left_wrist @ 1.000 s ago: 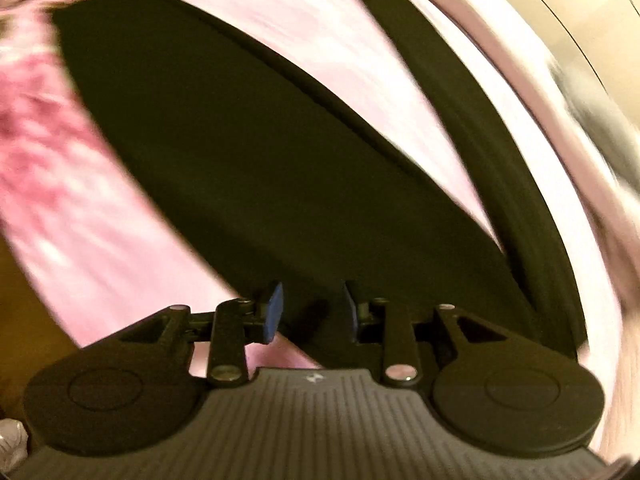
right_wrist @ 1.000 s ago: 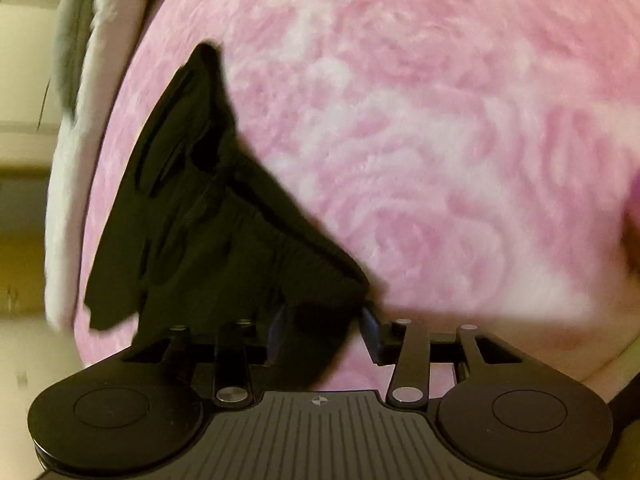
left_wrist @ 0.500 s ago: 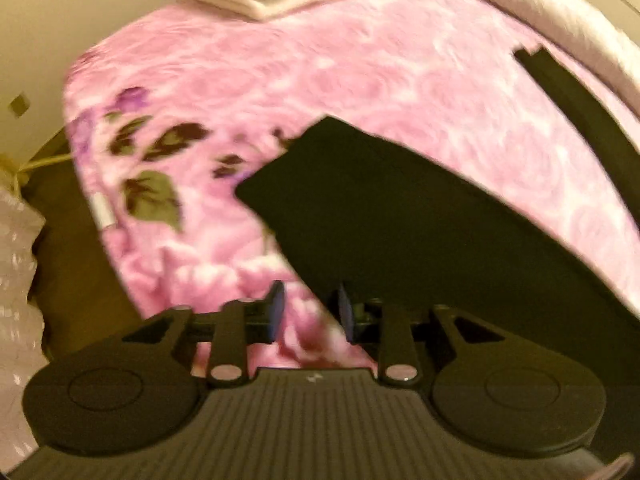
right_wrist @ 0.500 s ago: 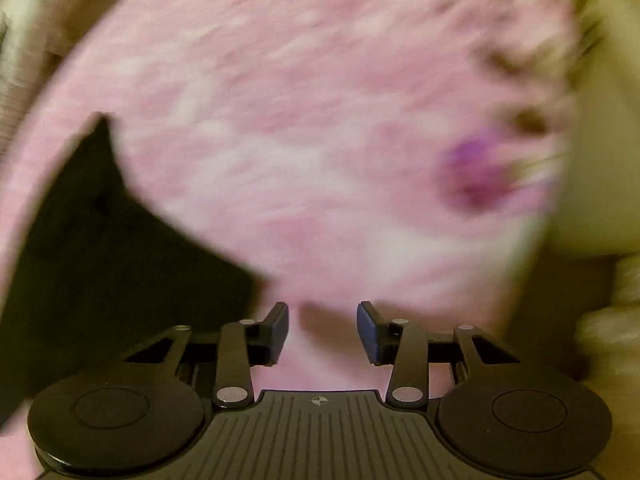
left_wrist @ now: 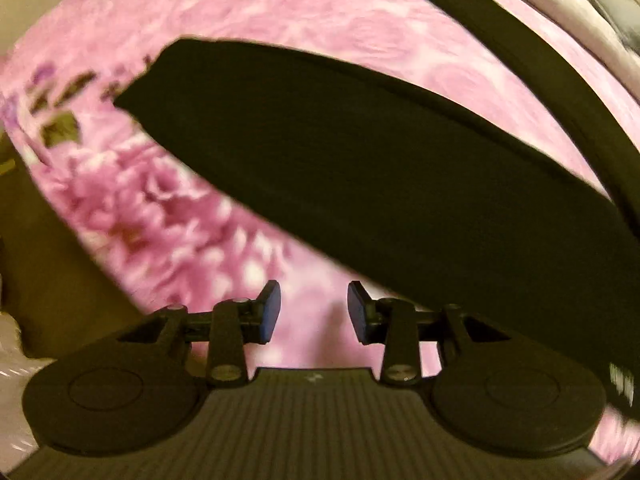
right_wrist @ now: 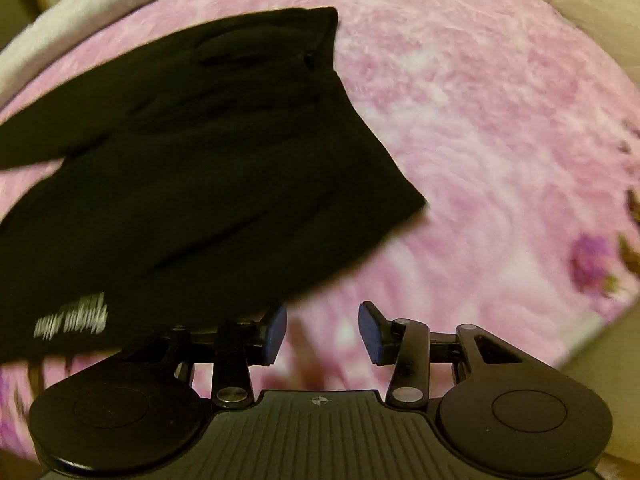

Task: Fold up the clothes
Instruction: 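Stretch the trousers with both grippers and lay them flat on the bed, then open both grippers and pull them back from the trousers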

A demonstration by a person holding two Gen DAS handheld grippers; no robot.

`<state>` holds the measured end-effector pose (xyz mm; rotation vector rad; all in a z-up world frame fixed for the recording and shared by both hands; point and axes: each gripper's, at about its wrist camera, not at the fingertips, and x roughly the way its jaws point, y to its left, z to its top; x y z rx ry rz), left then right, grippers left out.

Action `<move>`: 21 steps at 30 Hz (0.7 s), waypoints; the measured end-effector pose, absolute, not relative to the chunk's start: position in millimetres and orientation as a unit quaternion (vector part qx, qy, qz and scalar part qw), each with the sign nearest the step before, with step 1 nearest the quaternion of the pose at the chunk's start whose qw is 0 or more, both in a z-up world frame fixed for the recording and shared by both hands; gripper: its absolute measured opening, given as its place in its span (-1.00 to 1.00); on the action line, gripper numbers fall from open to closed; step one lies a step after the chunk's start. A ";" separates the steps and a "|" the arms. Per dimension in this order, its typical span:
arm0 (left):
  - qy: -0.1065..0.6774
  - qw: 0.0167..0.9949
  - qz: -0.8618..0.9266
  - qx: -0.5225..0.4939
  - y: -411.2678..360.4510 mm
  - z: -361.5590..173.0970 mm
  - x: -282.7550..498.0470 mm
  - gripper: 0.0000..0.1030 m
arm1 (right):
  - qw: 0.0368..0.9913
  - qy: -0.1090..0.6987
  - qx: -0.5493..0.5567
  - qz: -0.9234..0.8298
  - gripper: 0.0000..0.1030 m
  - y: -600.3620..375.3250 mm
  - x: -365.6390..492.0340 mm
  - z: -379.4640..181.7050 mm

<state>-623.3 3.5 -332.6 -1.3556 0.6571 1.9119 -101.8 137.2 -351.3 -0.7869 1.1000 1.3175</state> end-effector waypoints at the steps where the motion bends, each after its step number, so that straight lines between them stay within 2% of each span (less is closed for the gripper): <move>1: 0.264 0.354 0.733 -0.517 -0.9 -319.7 -608.9 -0.35 | 0.581 0.471 -0.341 0.570 -0.15 128.4 -104.3 -341.8; 8: 0.268 0.420 0.719 -0.485 -35.5 -232.5 -509.4 -0.22 | 0.538 0.462 -0.365 0.603 -0.09 67.3 -121.5 -275.3; 12: 0.257 0.442 0.718 -0.472 -63.2 -196.7 -470.1 -0.22 | 0.518 0.452 -0.370 0.625 -0.06 36.1 -130.7 -241.5; 21: 0.247 0.445 0.730 -0.457 -110.3 -156.8 -437.4 -0.17 | 0.508 0.437 -0.352 0.654 -0.04 0.4 -122.3 -196.7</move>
